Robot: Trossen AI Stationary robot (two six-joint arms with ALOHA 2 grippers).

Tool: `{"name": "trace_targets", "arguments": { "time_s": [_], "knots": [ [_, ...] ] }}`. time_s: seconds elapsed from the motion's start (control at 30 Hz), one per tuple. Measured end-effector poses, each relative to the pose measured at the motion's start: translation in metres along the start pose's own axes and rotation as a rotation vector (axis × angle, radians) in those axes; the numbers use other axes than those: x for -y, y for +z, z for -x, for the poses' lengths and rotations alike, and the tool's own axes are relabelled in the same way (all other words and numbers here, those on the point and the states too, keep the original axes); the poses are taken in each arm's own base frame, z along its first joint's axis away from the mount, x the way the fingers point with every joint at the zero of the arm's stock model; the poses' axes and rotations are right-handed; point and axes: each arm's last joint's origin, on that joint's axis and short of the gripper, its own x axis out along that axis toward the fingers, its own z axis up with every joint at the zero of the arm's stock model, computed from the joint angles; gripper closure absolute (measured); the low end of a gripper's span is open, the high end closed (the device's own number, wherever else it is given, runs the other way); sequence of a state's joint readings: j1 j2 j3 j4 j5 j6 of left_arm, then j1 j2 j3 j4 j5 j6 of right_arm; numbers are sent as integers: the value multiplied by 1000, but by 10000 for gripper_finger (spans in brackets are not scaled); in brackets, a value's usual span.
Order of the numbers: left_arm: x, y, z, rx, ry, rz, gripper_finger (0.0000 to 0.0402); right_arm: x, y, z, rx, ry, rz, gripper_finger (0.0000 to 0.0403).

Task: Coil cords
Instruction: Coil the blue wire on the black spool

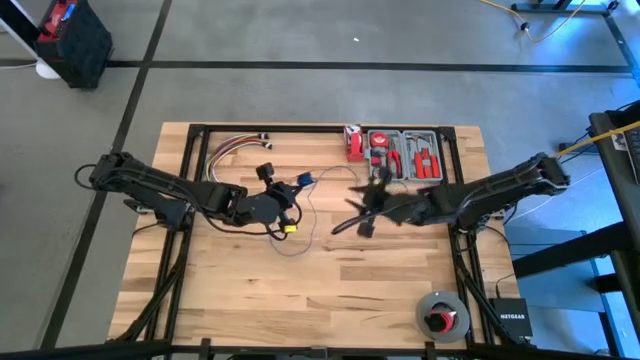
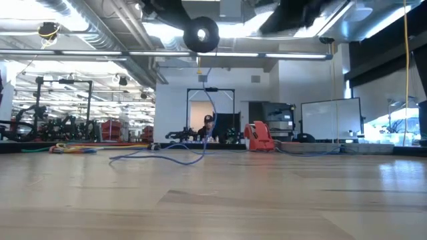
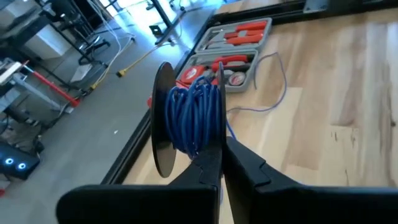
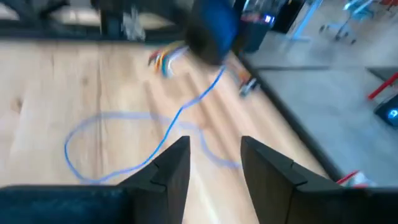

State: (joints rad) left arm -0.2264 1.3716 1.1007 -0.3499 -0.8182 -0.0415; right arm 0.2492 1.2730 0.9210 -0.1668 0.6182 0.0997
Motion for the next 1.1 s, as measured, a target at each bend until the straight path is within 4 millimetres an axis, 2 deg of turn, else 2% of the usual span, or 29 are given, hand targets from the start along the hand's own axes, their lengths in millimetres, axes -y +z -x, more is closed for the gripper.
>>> {"name": "trace_targets", "arguments": {
  "time_s": [0.1,0.37,0.63,0.8,0.93,1.0,1.1],
  "knots": [
    [2,-1,-2,-7,2,-7,398,-15,-24,-25,-12,-13,12,256],
    [3,0,-3,0,0,-14,398,-42,-45,-69,64,-31,86,256],
    [9,1,2,24,-21,-18,398,-29,-55,-106,55,-66,-17,256],
    [10,2,3,27,-25,-19,399,-27,-52,-109,72,67,-90,256],
    [10,0,4,14,-33,-34,398,-26,-54,-108,48,35,-38,256],
    [12,-4,5,-13,-76,-98,400,-26,-52,-97,12,30,22,256],
    [20,-10,12,-39,-167,-232,399,-20,-34,-65,25,14,70,256]
  ]
}}
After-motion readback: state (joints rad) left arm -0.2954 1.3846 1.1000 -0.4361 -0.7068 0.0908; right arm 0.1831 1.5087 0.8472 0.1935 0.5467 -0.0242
